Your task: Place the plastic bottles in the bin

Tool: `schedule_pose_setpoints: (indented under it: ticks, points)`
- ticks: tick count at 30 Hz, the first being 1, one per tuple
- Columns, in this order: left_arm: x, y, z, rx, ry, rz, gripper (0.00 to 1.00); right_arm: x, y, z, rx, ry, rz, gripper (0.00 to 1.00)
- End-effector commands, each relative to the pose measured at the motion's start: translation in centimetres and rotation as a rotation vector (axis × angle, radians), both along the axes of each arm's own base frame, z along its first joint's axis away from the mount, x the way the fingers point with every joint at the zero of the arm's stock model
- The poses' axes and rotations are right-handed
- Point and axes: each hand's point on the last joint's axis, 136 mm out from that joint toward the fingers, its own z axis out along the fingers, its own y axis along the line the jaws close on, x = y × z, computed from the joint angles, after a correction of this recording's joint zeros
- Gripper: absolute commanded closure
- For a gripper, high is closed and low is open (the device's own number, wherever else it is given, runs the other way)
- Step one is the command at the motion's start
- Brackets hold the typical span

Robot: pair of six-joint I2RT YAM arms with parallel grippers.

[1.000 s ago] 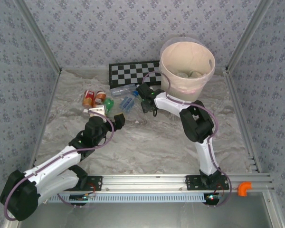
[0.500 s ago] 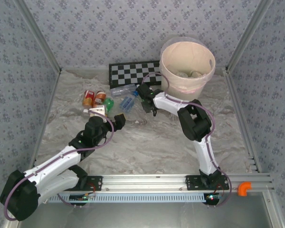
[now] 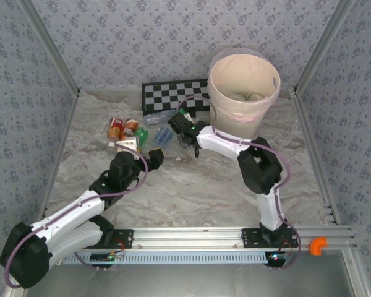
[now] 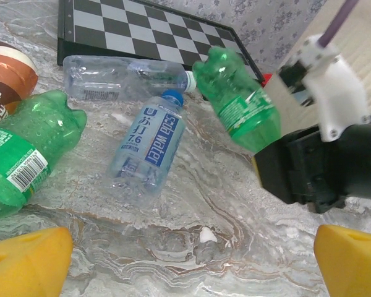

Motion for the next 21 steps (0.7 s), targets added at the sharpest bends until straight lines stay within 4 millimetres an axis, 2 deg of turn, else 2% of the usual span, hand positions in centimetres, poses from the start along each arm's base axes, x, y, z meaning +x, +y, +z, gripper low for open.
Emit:
schedule_pose_setpoints:
  ticks: [1,6,12,17,21]
  points:
    - [0.0,0.1,2.2,-0.063,-0.064,0.005,0.0,-0.3,0.0,5.1,0.025,-0.112,0.004,0.69]
    - [-0.2,0.7,2.6,-0.067,-0.083,0.028,0.0,-1.2,0.6,10.1,0.064,-0.203,0.042,0.69]
    - [-0.4,0.8,2.5,-0.088,-0.092,0.028,0.0,-1.9,-0.4,16.8,0.123,-0.317,0.052,0.68]
    - [-0.5,1.0,2.7,-0.096,-0.104,0.032,0.0,-2.6,-2.5,22.0,0.166,-0.423,0.036,0.67]
    - [-0.5,0.8,2.6,-0.097,-0.1,0.027,0.0,-2.7,-4.9,24.9,0.198,-0.487,0.007,0.67]
